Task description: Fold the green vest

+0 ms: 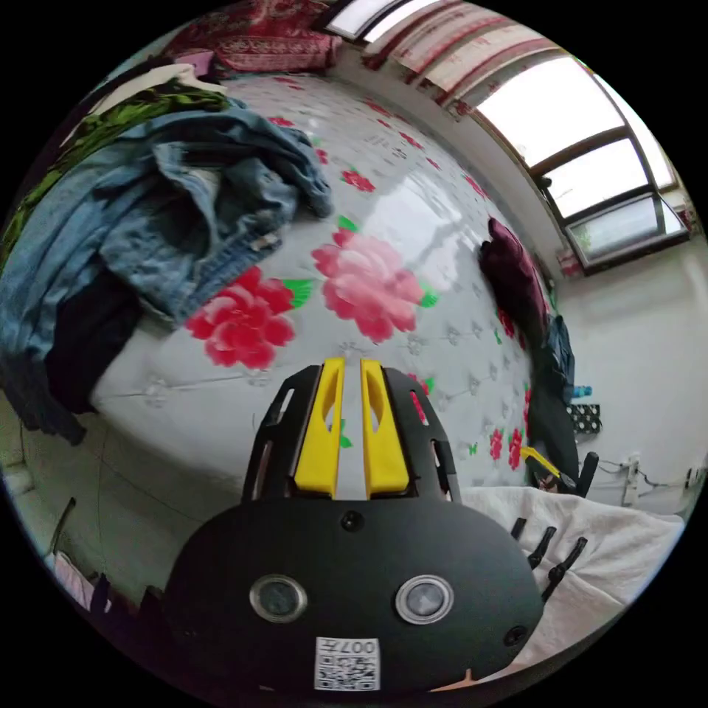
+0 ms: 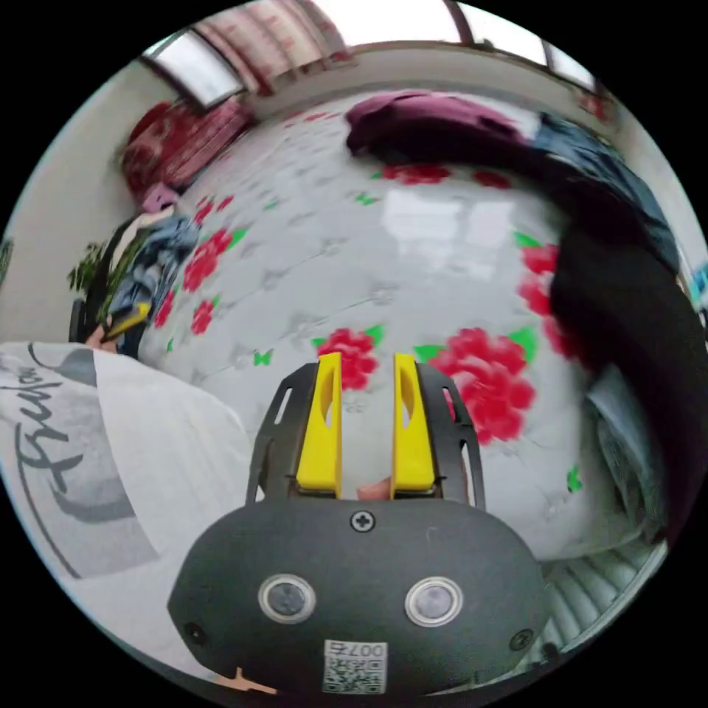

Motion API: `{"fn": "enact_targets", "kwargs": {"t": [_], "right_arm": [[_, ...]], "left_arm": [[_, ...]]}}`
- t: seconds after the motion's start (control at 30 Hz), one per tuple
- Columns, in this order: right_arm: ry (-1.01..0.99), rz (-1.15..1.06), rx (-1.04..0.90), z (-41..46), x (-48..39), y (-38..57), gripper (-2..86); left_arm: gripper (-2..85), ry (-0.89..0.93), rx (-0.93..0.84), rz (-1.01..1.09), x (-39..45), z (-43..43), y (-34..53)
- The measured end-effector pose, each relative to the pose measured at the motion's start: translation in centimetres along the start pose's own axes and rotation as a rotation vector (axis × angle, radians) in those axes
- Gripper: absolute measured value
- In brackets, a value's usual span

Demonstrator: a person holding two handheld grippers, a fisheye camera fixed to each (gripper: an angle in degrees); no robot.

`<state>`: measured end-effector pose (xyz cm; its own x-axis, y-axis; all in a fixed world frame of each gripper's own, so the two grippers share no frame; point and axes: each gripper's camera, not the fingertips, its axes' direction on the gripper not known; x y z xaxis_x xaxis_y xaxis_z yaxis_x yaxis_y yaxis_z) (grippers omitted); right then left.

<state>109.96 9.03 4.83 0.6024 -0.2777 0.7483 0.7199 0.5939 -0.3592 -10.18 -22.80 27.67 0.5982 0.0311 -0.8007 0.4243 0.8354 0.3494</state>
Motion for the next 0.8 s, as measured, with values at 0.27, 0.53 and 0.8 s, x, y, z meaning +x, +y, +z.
{"fn": "enact_targets", "kwargs": {"t": [0.27,0.53,0.8], "right_arm": [[0.131,-0.465,-0.332,11.0,-12.1,-3.8,8.6],[0.14,-0.519,-0.429,13.5,-13.2,-5.2,6.0],[0.231,-0.435,-0.503,15.3,-13.7,-6.2,5.4]], "left_arm": [[6.6,-0.182,0.2,-0.195,-8.9,-7.9,-3.1],[10.0,-0.412,0.352,-0.271,-16.3,-15.6,-13.0],[8.6,-0.485,0.189,-0.324,-22.1,-11.2,-20.4]]}}
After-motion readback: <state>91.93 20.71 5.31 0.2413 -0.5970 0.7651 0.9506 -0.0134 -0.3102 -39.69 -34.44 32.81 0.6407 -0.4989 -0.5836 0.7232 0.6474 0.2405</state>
